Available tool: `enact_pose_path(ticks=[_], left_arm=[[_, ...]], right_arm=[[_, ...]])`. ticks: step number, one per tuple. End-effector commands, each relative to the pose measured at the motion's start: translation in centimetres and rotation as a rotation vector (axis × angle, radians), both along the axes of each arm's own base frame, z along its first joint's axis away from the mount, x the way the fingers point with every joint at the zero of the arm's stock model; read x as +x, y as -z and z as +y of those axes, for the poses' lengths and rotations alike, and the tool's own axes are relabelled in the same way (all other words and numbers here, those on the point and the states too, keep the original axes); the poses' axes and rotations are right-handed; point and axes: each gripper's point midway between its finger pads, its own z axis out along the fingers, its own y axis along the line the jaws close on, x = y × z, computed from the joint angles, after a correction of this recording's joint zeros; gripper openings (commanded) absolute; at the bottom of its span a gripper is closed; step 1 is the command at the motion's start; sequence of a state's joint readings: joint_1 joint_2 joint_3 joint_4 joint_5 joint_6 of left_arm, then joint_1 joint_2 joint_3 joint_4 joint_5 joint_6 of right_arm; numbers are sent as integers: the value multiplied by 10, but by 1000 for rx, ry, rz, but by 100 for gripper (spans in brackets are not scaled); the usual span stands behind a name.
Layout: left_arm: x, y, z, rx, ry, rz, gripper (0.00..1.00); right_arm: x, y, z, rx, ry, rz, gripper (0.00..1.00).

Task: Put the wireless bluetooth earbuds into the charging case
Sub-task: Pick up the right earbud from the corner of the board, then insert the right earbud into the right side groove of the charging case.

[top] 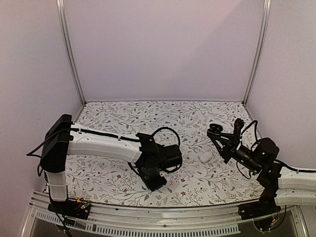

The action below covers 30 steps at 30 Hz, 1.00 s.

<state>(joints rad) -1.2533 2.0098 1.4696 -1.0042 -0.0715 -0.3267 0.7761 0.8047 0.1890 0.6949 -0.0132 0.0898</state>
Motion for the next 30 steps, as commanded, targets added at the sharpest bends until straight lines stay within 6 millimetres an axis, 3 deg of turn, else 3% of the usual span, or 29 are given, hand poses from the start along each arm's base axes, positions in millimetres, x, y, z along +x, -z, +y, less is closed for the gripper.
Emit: enact_pose_path(ticks=[1,7,14,18,25,30], left_arm=[[46,-46,-16,-221,-115,-162,13],[89,-132,-20,-519,-243,-370,10],[85,-243,-34,-1010,-218,-491,8],[79,-287,-43,-1198,-168,-561,8],[65,-321,-62,-1334,-48,-633,9],[57,-325,-83,-1368,21,-624,9]], right_arm=[[5,-2,-1,1,15,1,0],[1,-17,13,20,-58,-41,0],[-13,-34,42,21,-235,-130,0],[-16,-41,54,41,-295,-177,0],[-16,-49,69,24,-348,-231,0],[-17,-55,71,22,-350,-282,0]])
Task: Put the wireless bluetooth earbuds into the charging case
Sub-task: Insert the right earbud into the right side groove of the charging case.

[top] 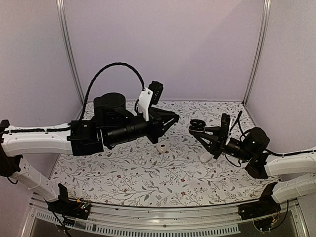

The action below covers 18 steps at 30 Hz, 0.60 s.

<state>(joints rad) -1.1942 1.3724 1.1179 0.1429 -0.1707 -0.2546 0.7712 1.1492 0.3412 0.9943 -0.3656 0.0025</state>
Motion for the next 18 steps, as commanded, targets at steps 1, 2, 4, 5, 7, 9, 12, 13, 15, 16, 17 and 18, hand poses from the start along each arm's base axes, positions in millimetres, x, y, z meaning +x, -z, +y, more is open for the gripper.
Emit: enact_pose_path(ticks=[1,2,4,5,7,9,12,13,15,16,17,18], left_arm=[[-12,-18,-24,-60,79,-73,8],[-12,-19,-27,-68,87,-77,8],[-14,-20,-34,-75,103,-77,8],[-14,-19,-37,-74,109,-78,9],[-15,-19,-43,-74,121,-80,9],[-18,-17,-48,-70,137,-84,8],[-17,-14,-53,-64,142,-81,9],[-17,-12,-55,-59,144,-81,8],[-17,-10,-58,-54,149,-81,8],[-16,-9,-60,-50,150,-82,8],[-16,-6,-62,-43,151,-78,8],[-15,-4,-64,-38,151,-76,8]], right_arm=[[-5,-25,4,49,-19,-100,0],[-5,-27,5,52,-21,-107,0],[-5,-27,7,54,-22,-114,0],[-5,-27,8,56,-23,-117,0],[-4,-28,11,59,-21,-122,0],[-2,-28,14,58,-18,-124,0],[-3,-29,19,61,-21,-132,0],[-3,-29,20,62,-23,-133,0],[-3,-29,23,61,-25,-134,0],[-3,-29,24,61,-28,-133,0],[-4,-29,25,63,-31,-134,0],[-4,-29,26,64,-31,-134,0]])
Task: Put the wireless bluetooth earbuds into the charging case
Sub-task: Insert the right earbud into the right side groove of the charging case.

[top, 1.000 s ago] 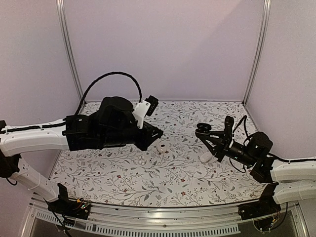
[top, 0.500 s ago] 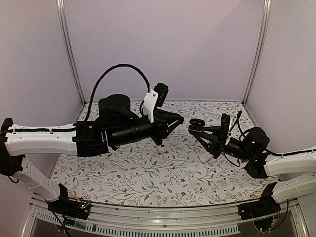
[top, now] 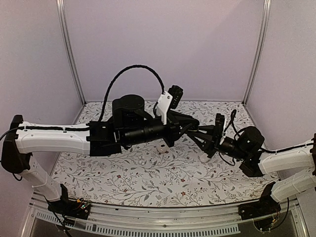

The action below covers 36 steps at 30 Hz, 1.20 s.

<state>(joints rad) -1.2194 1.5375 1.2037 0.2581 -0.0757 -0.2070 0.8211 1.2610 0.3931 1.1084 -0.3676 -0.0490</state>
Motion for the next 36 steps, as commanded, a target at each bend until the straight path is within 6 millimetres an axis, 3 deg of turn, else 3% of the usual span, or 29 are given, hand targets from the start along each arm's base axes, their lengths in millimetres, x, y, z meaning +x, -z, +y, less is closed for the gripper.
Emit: enact_pose_path(ticks=[1,36], left_arm=[[-4,-9,-13,-23,28,-28,8],[14,20,-16,54,-47,31,7]], right_arm=[[0,-19,4,47,10,-47,0],[-10,-42,1,116,-2,-74,0]])
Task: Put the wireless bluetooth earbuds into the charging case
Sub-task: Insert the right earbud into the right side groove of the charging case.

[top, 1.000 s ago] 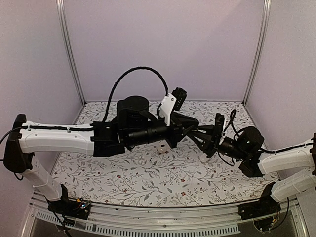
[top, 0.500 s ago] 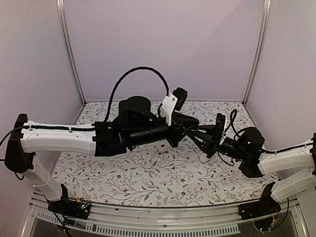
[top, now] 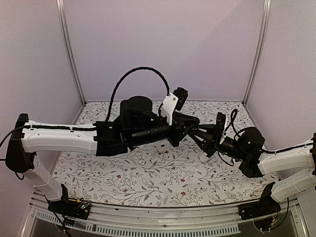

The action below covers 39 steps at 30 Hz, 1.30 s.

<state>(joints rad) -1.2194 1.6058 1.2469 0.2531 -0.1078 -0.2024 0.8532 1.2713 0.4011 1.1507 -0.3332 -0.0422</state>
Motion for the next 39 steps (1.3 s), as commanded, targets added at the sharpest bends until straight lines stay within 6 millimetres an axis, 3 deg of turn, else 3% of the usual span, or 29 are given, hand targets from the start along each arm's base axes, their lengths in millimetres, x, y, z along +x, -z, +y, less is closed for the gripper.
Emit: enact_pose_path(ticks=[1,22,39], left_arm=[[4,7,-3,24,-19,29,7],[17,32,-3,131,-69,102,11],[22,24,8,85,-68,126,13]], right_arm=[[-6,-34,-4,83,1,-65,0],[-11,-48,-9,87,16,-131,0],[-16,-53,-14,124,-3,-126,0]])
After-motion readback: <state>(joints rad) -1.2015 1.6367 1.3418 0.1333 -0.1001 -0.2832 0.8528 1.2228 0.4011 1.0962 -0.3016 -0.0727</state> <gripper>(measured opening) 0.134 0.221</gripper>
